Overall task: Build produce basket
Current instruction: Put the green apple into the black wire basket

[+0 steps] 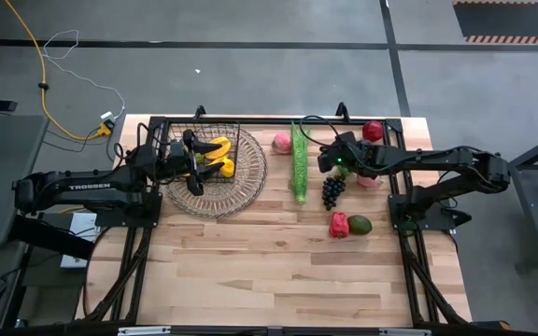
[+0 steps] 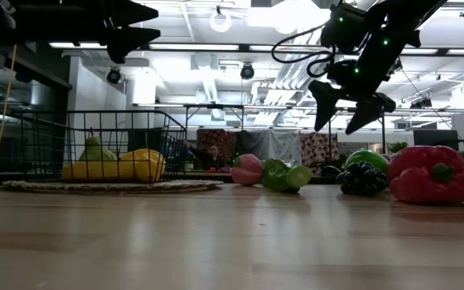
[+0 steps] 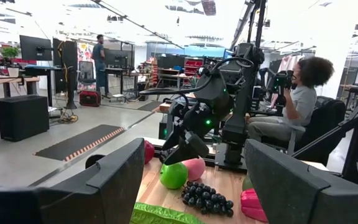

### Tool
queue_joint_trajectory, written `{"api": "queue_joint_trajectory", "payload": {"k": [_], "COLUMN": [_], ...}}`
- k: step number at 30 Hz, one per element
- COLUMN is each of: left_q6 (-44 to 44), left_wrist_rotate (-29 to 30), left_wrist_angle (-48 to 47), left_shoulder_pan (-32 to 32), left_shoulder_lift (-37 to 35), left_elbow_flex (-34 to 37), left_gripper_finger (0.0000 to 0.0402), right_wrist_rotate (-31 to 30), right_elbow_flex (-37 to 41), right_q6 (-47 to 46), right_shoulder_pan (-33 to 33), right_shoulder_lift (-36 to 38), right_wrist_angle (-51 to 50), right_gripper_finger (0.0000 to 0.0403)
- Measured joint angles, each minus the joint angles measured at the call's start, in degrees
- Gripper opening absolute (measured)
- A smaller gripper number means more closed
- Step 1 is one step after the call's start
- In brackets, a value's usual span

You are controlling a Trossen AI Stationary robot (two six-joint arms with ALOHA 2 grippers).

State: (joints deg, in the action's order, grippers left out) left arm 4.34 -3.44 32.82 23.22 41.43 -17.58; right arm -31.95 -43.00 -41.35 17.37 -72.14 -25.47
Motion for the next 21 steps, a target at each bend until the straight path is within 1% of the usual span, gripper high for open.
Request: {"api": "queue_joint_trajectory", "payload": {"k": [3,11,21], "left_q6": [0.0,0.0,1.0], "left_wrist_rotate": [0.0,0.0,0.0], "left_wrist_angle": [0.0,0.0,0.0], "left_shoulder_pan": [0.0,0.0,0.0], "left_shoulder_lift": [0.0,0.0,0.0], "left_elbow_flex": [0.0,0.0,0.0], "left_gripper_finger": [0.0262,0.0262,0.0262], "right_wrist_rotate": [0.0,0.5,0.5], "right_elbow_flex": [0.0,0.0,0.0], "right_q6": [-2.1,-2.5,-5.1], "right_shoulder_pan": [0.0,0.0,0.0], "right_shoulder_lift": [0.0,0.0,-0.3], "right_wrist_angle": [0.0,-1.2,-1.6], "right_gripper_finger": [0.0387,0.0387,0.0387]}}
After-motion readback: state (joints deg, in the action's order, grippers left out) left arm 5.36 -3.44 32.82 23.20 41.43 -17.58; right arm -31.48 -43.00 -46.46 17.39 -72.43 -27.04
